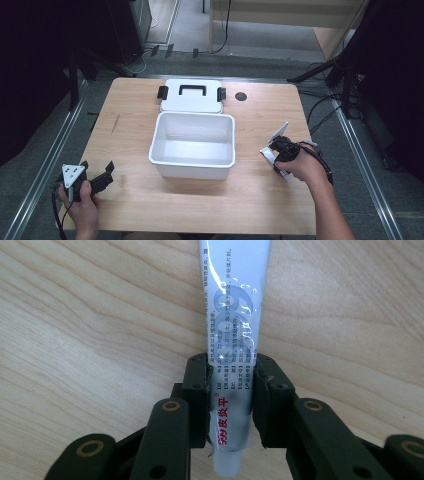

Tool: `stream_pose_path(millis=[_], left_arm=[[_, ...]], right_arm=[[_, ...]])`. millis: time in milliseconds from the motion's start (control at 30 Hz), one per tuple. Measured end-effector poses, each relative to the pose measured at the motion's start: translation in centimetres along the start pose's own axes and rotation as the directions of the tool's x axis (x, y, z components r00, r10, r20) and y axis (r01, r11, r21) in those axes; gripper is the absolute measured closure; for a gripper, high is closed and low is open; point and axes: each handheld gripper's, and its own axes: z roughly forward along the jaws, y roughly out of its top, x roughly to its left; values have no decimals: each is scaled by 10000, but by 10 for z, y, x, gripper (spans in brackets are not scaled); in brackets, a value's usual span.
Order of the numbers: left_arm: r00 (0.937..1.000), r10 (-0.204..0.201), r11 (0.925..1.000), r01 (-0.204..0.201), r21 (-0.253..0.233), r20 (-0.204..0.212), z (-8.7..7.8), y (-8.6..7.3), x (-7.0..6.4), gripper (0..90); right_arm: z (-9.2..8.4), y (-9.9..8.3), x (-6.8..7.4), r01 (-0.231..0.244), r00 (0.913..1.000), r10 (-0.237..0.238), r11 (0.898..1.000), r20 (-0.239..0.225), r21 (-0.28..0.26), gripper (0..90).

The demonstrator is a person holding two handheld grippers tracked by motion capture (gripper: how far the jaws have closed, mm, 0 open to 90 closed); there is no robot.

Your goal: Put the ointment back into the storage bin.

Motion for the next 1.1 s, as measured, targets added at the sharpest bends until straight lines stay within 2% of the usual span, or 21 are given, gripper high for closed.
stream_pose_path(millis=[100, 200, 433, 700, 733, 1100], left_arm=[[10000, 1, 10000, -1, 3, 16, 0, 0, 0, 136], [10000, 4, 10000, -4, 1, 23, 0, 0, 0, 136], [10000, -1, 10000, 1, 19, 24, 0, 0, 0, 136], [10000, -30, 10000, 30, -4, 34, 0, 0, 1, 136], [10000, -44, 10000, 44, 1, 43, -1, 0, 1, 136], [9996, -235, 9997, 235, -18, 129, 0, 0, 3, 136]], right_arm=[[-2, 1, 0, 2, 10000, -2, 10000, -20, -79, 719], [-7, 2, 2, -82, 9996, 76, 9997, -280, -209, 720], [-17, 5, 4, 19, 9994, -30, 9996, -354, -296, 721], [-38, 12, 10, 182, 9986, -211, 9982, -494, -579, 721], [-44, 15, 13, 328, 9978, -363, 9974, -546, -644, 721], [-73, 35, 29, 533, 9960, -594, 9946, -668, -885, 722]])
